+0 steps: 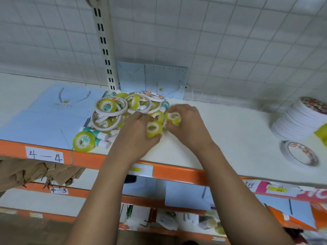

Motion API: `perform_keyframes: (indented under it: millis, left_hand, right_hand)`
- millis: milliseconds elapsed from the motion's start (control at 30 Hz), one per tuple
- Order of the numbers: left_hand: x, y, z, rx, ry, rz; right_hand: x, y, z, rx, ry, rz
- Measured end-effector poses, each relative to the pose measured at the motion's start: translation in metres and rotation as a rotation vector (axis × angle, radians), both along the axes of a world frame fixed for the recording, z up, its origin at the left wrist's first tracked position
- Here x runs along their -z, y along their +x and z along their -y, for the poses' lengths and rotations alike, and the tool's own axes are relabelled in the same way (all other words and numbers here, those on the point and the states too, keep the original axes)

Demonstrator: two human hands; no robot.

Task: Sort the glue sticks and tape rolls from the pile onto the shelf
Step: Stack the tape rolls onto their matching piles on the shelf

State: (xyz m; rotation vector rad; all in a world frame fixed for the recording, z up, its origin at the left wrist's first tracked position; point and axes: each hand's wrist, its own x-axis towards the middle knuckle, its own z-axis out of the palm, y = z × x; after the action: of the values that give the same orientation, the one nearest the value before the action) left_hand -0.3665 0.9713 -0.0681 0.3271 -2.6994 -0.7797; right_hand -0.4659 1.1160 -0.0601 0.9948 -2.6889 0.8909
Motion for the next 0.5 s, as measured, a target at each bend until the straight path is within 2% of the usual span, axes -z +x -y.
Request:
perform_keyframes:
  millis: [167,500]
  left_hand:
    - [-0.002,-0.035,-0.06,0.194,0.053,-0.018]
    - [-0.006,-0.099,-0.233,0.51,0.032,-0.009]
  right_hand:
    - [-0.002,0.009,-0.086,0.138,-0.024,0.041]
    - [-0.003,-0.006,-0.269,0.449,-0.019,0.091]
